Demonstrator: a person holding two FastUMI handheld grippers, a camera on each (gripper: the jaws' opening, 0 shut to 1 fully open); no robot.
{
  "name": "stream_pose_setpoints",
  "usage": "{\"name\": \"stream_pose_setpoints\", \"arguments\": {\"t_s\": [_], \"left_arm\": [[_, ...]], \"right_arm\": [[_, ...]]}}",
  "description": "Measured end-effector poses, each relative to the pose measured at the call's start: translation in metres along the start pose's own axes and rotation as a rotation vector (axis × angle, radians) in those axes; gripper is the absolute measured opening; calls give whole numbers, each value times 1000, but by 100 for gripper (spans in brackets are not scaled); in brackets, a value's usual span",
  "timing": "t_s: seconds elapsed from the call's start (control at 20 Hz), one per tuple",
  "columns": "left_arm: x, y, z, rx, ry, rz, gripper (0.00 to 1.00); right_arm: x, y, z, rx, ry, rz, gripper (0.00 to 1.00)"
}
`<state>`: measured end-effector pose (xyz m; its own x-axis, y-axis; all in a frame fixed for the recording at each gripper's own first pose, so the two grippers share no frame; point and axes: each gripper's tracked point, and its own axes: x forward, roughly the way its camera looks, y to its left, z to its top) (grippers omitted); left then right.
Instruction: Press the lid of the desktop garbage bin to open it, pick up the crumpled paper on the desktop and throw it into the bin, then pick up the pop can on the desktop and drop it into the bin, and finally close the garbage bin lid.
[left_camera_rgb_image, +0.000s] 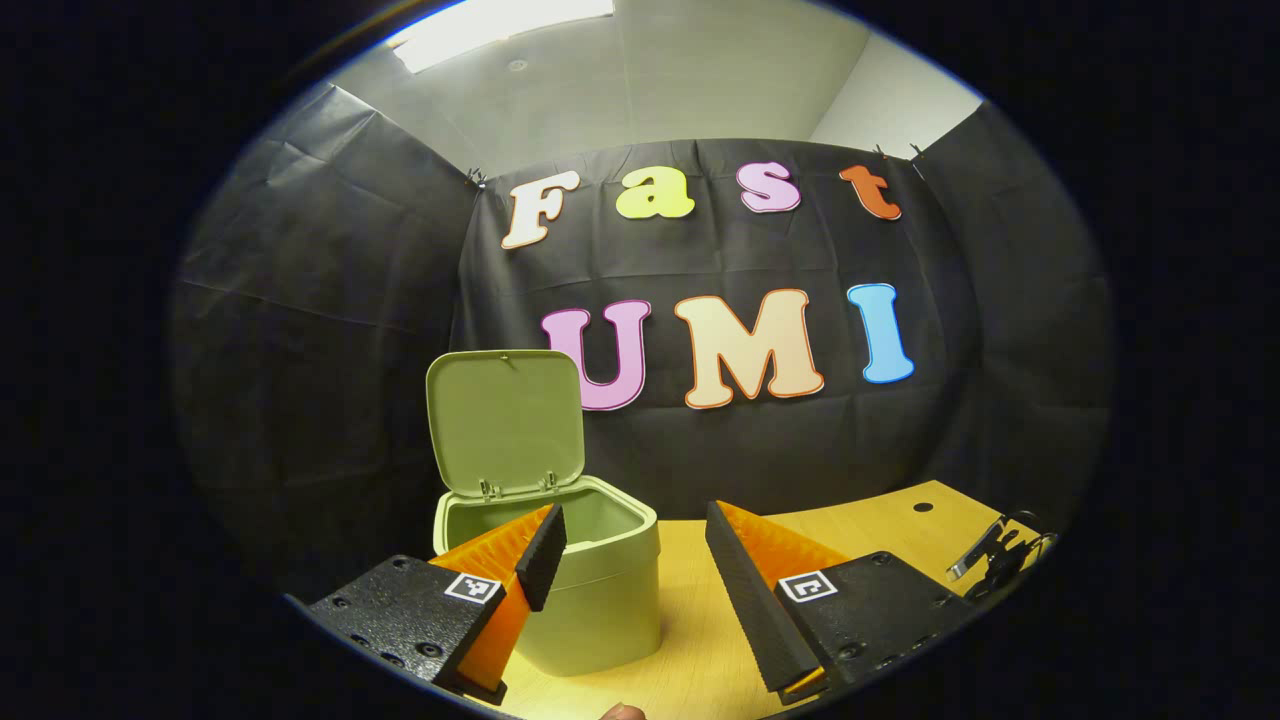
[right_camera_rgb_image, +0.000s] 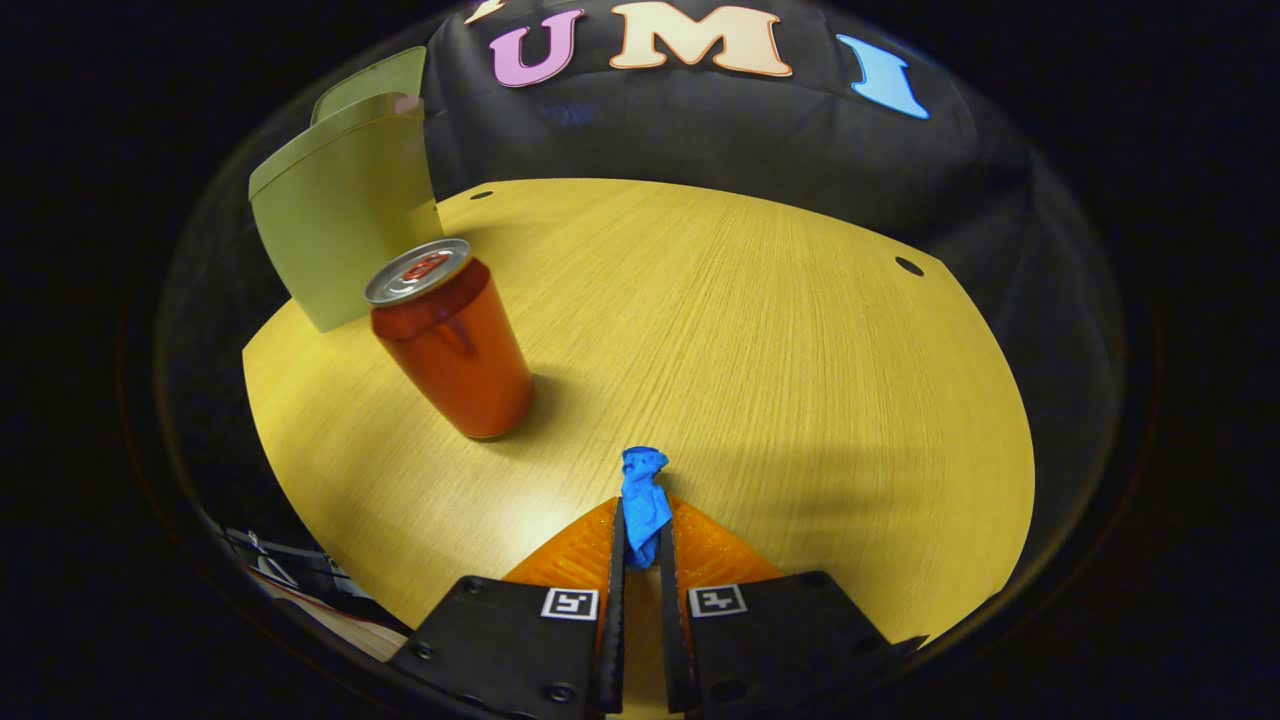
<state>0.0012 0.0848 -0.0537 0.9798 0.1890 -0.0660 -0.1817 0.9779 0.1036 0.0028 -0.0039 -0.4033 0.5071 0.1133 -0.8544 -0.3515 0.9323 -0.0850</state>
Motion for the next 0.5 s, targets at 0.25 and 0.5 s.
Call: {"name": "stream_pose_setpoints", "arguments": {"t_s": [0.25, 0.5], "left_arm": [[4, 10, -2, -17, -1, 2, 85], [8, 24, -5, -21, -2, 0, 85]], "right_arm": [[-31, 10, 76, 14, -165, 10, 15], [-69, 17, 162, 14, -329, 1, 18]]}}
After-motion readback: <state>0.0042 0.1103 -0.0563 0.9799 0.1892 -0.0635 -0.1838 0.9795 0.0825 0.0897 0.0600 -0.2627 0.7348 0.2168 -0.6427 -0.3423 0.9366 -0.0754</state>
